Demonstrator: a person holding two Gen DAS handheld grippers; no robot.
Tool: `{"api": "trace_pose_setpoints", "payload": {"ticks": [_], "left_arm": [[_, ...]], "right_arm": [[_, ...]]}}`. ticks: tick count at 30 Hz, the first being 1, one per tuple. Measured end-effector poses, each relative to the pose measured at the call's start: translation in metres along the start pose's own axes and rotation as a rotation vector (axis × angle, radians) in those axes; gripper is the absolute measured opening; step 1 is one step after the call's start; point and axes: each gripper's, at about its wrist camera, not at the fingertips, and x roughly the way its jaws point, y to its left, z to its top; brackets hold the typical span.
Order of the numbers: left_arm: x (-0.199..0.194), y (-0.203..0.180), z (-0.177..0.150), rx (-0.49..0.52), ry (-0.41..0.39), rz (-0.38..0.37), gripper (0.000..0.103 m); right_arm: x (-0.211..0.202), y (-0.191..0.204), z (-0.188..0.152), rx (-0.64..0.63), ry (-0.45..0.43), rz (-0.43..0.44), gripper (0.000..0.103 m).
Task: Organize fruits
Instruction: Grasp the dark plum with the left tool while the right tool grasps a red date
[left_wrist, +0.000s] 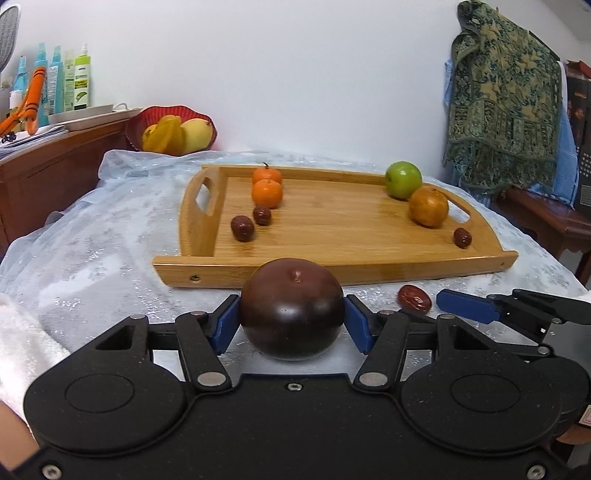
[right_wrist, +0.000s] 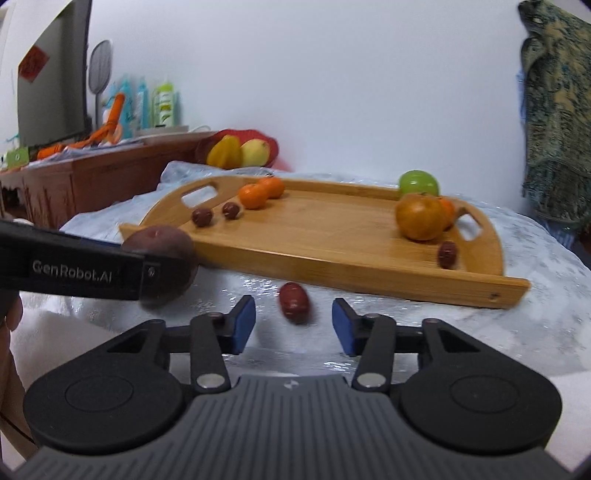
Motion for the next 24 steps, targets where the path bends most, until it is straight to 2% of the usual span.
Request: {"api": "trace_pose_setpoints", "payload": {"ticks": [3,8,13,17,24], "left_arm": [[0.000,0.003,0.000,0.001,-0.005,0.004,0.058],[0.000,0.003,0.001,0.000,-0.010,0.007,0.058],[0.001,0.001,0.006,0.000,-0.015,0.004,0.058],[0.000,0.000,0.010,0.003,-0.015,0.005,0.058],[-0.008,-0.001,0.021,0.009,-0.054,-0.013,0.058]], "right_arm": [[0.004,0.001,0.001,0.006,0.008,-0.011,0.050],[0.009,-0.003,0.003,0.036,0.026,-0.033,0.042],[0.013,-0.003,0.006,0.034,0.033,-0.032,0.040],[0.017,-0.003,0.008,0.032,0.040,-0.038,0.025],[0.008,-0.008,0.011,0.065,0.018,-0.042,0.025]]}}
